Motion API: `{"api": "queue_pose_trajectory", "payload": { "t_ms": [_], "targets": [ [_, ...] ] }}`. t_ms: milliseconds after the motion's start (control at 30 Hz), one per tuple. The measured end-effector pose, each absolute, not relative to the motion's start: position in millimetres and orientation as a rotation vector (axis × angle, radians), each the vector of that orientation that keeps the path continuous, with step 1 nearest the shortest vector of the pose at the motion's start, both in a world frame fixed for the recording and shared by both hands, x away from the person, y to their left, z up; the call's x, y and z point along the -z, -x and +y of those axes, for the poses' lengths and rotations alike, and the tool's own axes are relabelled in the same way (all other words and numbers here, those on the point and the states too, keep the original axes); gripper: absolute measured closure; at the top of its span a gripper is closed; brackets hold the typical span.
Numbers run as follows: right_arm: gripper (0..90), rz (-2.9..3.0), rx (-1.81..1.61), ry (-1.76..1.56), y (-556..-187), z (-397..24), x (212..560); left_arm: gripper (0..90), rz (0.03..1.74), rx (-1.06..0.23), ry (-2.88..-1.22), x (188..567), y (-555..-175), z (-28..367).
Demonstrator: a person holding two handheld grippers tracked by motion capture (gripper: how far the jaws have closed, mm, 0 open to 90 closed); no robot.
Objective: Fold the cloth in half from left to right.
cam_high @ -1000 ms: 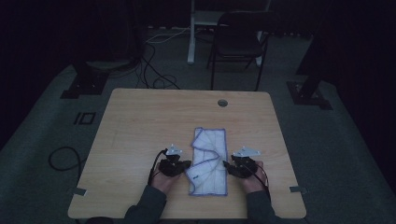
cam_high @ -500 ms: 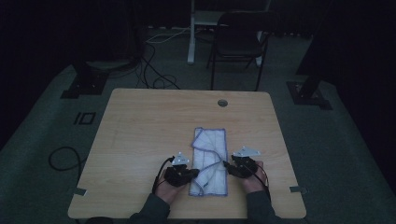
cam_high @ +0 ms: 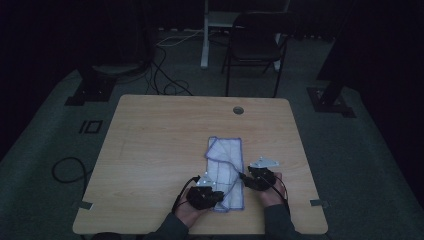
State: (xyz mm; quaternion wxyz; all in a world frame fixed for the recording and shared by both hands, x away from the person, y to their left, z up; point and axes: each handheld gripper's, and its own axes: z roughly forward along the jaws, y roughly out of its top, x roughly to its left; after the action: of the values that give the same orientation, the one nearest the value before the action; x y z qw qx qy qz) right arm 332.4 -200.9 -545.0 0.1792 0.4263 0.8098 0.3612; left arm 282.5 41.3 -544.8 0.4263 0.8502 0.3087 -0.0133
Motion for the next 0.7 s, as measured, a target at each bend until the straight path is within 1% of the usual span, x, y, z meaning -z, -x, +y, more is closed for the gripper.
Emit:
{"api": "queue_pose_trajectory", "payload": {
  "t_ms": [200,367,500,700],
  "targets": [
    [52.1,2.289,-1.023,-1.208,-332.5,-201.5,545.0,78.3,0.718,0.071,-2.114,541.6,-277.3,37.6],
    [52.0,2.286,-1.021,-1.212,-332.2,-201.7,545.0,75.2,0.682,0.057,-2.115,540.1,-272.5,34.5],
    [52.0,2.285,-1.022,-1.214,-331.9,-202.1,545.0,73.5,0.698,0.028,-2.117,540.3,-274.7,37.0],
    [52.7,2.277,-1.009,-1.21,-331.4,-201.3,544.5,72.2,0.767,-0.051,-2.101,539.0,-284.7,49.2]
  ]
}}
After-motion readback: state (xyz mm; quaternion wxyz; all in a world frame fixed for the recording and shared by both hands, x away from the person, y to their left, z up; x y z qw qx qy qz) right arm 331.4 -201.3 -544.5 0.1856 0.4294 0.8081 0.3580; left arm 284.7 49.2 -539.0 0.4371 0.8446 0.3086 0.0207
